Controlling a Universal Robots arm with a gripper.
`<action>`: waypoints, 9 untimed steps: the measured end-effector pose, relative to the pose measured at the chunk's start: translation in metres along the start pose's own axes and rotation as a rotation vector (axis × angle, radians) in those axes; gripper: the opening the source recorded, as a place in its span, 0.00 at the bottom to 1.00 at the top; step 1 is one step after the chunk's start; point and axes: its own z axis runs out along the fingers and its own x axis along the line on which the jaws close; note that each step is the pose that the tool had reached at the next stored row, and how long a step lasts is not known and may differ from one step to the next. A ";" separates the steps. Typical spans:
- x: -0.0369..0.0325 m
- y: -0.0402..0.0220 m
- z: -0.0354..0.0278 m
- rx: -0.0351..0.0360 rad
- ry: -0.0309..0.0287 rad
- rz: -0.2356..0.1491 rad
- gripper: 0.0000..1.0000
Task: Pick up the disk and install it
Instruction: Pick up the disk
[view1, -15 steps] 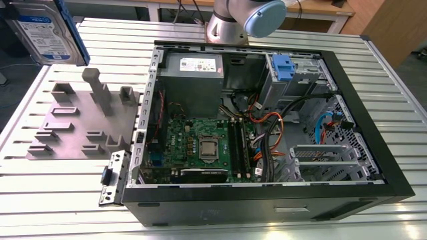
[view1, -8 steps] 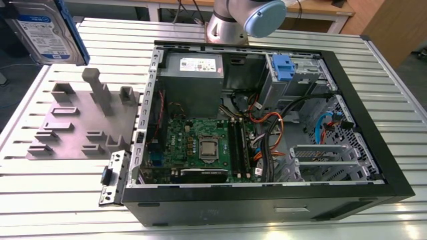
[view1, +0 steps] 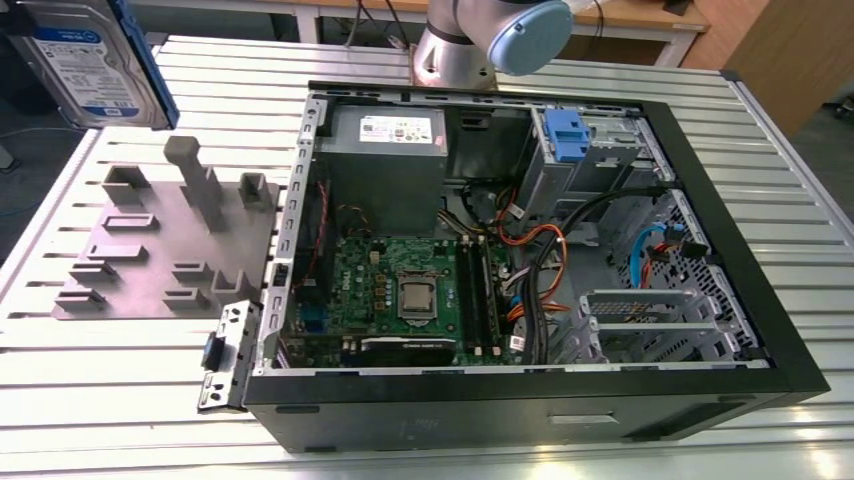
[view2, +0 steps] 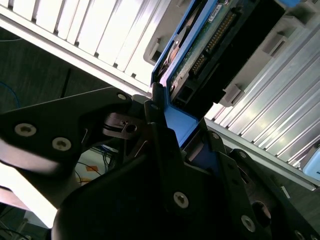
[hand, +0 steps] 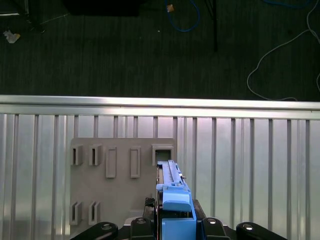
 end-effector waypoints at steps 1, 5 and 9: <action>0.0000 0.0000 -0.0002 -0.0001 0.0000 0.000 0.36; 0.0000 0.0000 -0.0009 -0.0001 0.0001 0.000 0.36; -0.0001 0.0000 -0.0017 -0.0002 0.0000 0.000 0.36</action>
